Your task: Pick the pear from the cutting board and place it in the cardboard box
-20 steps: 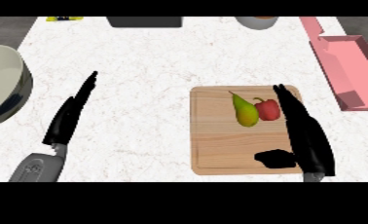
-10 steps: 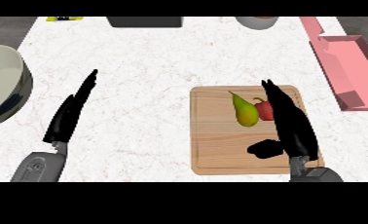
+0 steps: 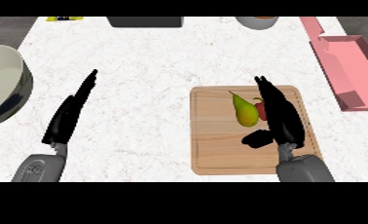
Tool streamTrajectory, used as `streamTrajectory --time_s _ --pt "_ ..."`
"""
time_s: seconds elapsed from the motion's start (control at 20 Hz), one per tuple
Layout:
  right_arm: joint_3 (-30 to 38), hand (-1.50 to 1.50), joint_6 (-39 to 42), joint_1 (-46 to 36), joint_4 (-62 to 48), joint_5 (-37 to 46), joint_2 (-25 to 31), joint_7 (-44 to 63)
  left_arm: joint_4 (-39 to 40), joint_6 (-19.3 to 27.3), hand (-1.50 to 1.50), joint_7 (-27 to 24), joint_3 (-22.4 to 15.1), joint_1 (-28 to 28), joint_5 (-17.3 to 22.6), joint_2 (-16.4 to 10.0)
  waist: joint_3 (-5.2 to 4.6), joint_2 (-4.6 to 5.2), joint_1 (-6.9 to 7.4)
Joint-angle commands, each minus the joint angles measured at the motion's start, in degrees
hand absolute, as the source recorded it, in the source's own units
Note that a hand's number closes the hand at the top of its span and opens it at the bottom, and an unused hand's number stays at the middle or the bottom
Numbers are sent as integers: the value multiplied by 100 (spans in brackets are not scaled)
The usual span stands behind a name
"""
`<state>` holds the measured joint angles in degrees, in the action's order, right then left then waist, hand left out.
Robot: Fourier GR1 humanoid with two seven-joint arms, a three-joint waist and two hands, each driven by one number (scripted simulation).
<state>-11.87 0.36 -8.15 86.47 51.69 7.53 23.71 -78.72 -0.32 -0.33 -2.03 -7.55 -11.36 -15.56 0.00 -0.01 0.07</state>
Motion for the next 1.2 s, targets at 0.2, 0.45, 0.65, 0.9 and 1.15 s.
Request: streamTrajectory --time_s 0.2,0.45,0.65,0.9,1.15 --pt "-121 -150 -169 103 -376 133 -394 -364 211 -176 0 -131 237 -115 -171 148 0 0 -7" --pt "411 -150 -113 -752 -1379 -3 -412 -557 -136 -262 0 -105 272 178 -257 191 0 1 13" --pt "278 -150 -479 -415 -1473 140 -569 -755 542 -116 0 -294 291 -287 -455 407 0 4 -9" --pt "378 -150 -277 -607 -1607 127 -523 -822 29 -410 0 42 439 -82 -339 297 0 0 0" --pt "203 150 -1398 -897 -2256 883 -492 -1240 -204 -131 0 125 128 143 -609 549 3 5 48"
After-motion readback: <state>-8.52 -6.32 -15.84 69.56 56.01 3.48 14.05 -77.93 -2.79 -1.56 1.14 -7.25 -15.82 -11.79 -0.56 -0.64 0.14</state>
